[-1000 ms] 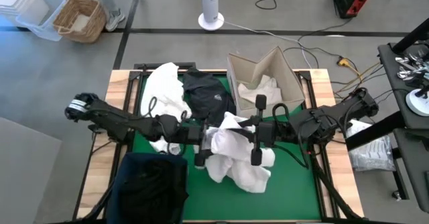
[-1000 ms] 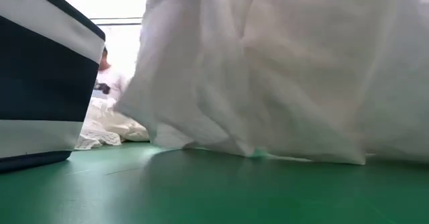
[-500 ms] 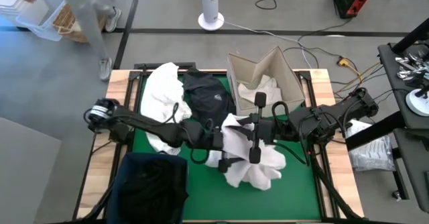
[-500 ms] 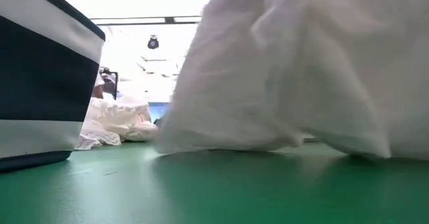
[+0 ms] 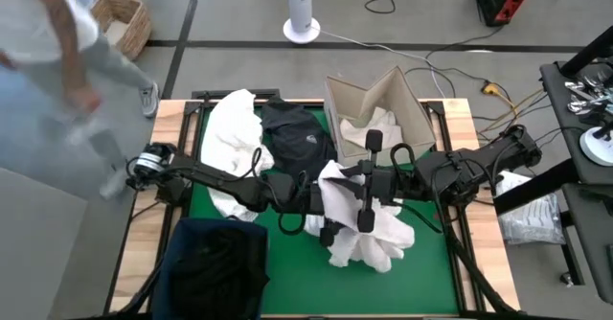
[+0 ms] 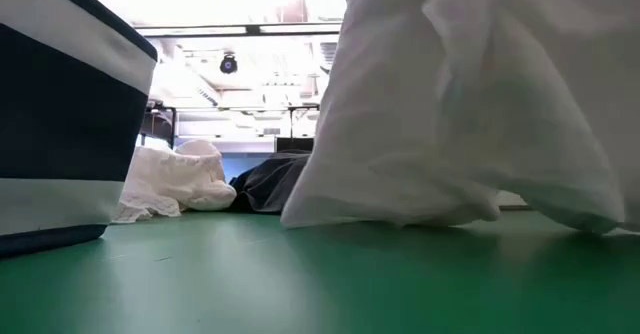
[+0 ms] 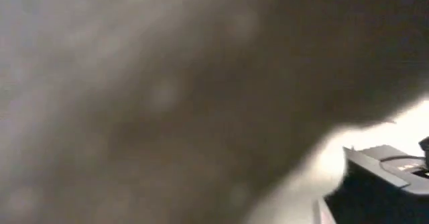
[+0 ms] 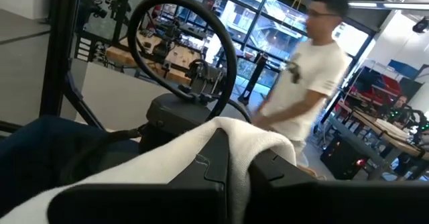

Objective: Sort clothes
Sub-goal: Put the bottom white shirt into the brown laundry organizer

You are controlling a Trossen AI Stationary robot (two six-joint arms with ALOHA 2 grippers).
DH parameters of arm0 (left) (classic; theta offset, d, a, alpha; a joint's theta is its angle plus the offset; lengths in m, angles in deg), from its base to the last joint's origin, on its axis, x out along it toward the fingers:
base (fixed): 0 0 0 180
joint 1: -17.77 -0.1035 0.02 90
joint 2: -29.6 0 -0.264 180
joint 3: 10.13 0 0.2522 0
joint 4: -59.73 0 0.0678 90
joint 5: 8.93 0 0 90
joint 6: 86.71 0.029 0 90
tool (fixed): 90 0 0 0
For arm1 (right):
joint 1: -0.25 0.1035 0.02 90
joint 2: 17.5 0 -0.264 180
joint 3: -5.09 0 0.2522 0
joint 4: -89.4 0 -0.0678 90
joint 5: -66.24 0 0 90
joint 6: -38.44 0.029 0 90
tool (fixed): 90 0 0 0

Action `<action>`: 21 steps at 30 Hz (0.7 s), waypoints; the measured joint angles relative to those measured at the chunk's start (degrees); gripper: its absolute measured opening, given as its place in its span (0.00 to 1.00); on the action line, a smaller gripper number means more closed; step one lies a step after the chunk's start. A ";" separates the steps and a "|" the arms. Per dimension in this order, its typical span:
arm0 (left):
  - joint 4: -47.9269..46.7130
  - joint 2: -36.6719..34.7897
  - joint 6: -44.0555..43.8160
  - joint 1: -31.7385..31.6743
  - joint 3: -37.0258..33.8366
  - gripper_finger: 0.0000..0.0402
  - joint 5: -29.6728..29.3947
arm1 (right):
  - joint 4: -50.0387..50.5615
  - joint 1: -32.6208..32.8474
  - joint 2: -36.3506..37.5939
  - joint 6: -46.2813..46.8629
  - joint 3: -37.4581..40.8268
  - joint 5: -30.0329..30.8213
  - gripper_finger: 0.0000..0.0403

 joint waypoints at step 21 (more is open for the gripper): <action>-0.95 0.02 5.52 0.86 -0.01 0.03 -9.52 | 3.75 -0.04 2.17 5.27 0.00 4.84 0.24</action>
